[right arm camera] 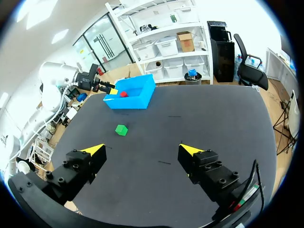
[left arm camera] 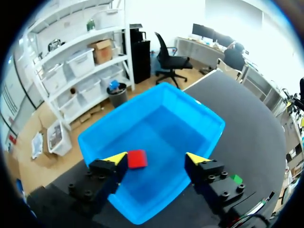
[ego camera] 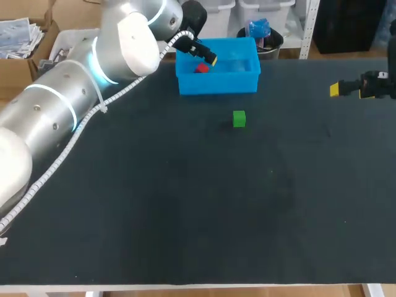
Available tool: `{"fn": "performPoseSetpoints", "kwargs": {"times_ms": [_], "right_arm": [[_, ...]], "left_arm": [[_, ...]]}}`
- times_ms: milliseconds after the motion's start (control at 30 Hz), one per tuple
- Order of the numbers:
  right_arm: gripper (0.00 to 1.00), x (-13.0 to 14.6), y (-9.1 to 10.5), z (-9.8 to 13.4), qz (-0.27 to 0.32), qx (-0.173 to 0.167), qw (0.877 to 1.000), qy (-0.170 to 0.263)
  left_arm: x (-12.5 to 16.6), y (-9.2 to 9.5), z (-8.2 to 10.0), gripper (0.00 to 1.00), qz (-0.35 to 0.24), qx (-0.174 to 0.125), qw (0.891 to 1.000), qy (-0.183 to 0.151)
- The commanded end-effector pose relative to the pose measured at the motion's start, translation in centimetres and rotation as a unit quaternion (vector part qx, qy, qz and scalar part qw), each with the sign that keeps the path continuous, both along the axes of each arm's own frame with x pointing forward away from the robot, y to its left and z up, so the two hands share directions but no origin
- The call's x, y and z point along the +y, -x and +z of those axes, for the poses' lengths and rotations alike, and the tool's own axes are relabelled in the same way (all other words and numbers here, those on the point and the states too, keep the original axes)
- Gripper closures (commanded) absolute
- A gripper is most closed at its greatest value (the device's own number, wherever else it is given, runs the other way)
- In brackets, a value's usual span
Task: Use the left arm to pick the red cube and place it into the blue plastic box first, then use the right arm to grasp the green cube and put it into the same blue plastic box after the first action is fully finished.
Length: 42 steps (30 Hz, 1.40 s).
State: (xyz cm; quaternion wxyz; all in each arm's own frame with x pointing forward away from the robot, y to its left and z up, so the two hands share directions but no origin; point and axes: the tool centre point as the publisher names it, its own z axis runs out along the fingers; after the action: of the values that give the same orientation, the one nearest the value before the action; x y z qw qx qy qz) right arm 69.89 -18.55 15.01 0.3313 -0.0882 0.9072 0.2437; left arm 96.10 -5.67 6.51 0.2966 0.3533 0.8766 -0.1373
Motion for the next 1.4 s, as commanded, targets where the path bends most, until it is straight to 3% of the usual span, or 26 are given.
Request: {"fn": "performPoseSetpoints", "kwargs": {"times_ms": [33, 333, 533, 833, 1033, 1400], "right_arm": [[0.00, 0.0, -0.1, 0.0, 0.000, 0.000, 1.000, 0.001], [0.00, 0.0, -0.1, 0.0, 0.000, 0.000, 1.000, 0.001], [0.00, 0.0, -0.1, 0.0, 0.000, 0.000, 1.000, 0.001], [0.00, 0.0, -0.1, 0.0, 0.000, 0.000, 1.000, 0.001], [0.00, 0.0, -0.1, 0.0, 0.000, 0.000, 1.000, 0.001], [0.00, 0.0, -0.1, 0.0, 0.000, 0.000, 1.000, 0.001]], "left_arm": [[-0.9, -1.9, 1.2, 0.00, -0.017, 0.041, 0.999, -0.032], [1.1, 0.5, 5.0, 0.00, -0.006, 0.025, 0.999, -0.030], [4.1, 3.6, 5.9, 0.00, 0.003, 0.022, 1.000, -0.016], [10.3, 11.4, 6.8, 0.00, -0.009, -0.023, 0.999, 0.027], [13.5, 16.0, 7.2, 0.00, 0.003, -0.047, 0.998, 0.031], [18.7, 22.8, 6.3, 0.00, 0.021, -0.065, 0.995, 0.071]]}}
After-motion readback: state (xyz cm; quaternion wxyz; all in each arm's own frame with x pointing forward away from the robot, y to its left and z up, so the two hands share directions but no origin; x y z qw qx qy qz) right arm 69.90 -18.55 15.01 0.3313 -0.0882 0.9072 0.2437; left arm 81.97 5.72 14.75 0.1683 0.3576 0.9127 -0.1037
